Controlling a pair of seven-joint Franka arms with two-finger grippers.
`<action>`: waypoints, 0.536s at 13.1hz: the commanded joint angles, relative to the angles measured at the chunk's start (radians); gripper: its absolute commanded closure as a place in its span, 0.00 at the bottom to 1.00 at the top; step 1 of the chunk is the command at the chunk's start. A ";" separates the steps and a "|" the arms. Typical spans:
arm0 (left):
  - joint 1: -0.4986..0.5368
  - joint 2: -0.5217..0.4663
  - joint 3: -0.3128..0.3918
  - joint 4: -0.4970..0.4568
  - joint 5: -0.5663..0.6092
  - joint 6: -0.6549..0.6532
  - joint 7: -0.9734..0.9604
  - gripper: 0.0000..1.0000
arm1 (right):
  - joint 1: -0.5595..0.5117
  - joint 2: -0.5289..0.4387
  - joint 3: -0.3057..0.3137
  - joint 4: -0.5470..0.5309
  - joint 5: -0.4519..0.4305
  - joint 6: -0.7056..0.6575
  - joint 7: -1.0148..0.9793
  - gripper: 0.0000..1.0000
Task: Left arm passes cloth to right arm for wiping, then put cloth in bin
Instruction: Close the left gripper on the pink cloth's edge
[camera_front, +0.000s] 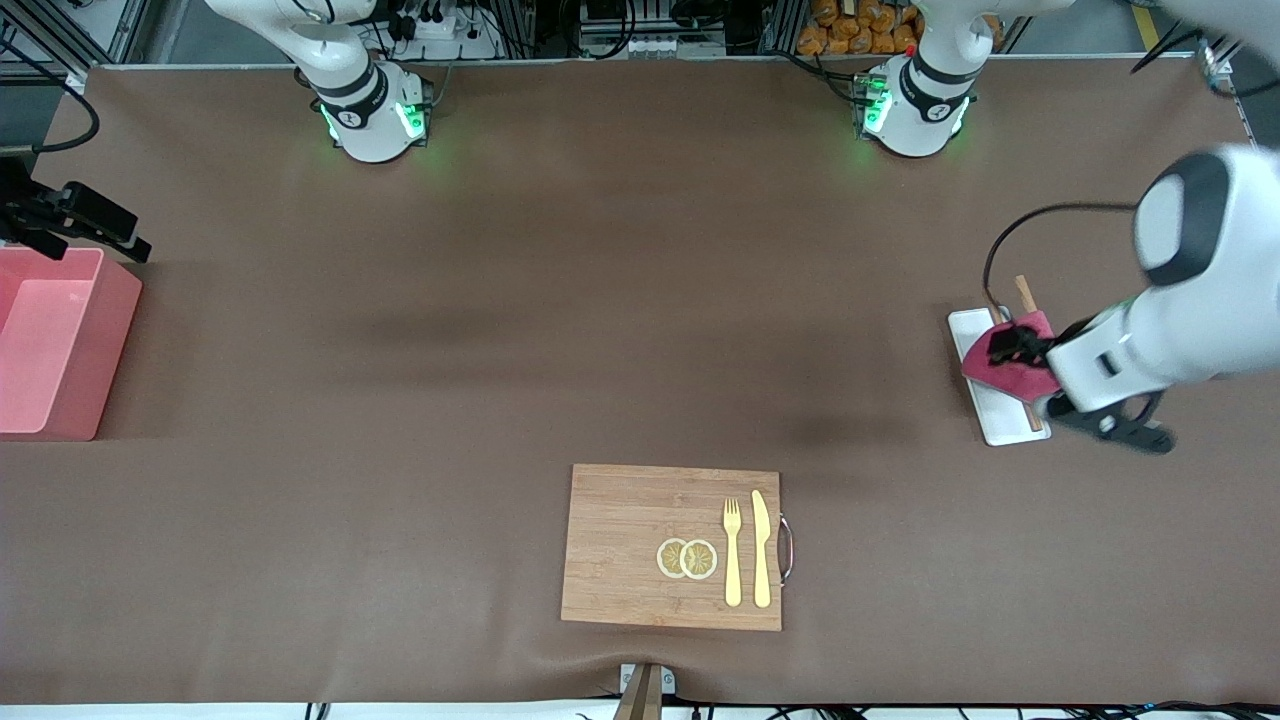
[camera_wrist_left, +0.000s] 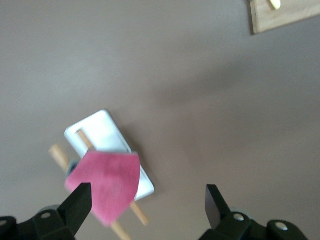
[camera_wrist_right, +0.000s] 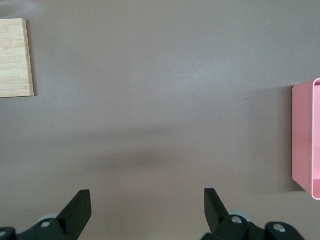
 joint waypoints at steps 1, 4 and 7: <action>0.011 0.084 -0.002 0.043 -0.014 0.025 0.182 0.00 | -0.001 0.000 -0.001 0.001 0.001 -0.007 0.015 0.00; 0.026 0.142 0.005 0.046 -0.003 0.082 0.385 0.00 | 0.005 0.000 -0.001 0.002 0.001 -0.007 0.015 0.00; 0.025 0.196 0.009 0.068 0.063 0.076 0.559 0.00 | 0.002 0.000 -0.001 0.004 0.001 -0.007 0.015 0.00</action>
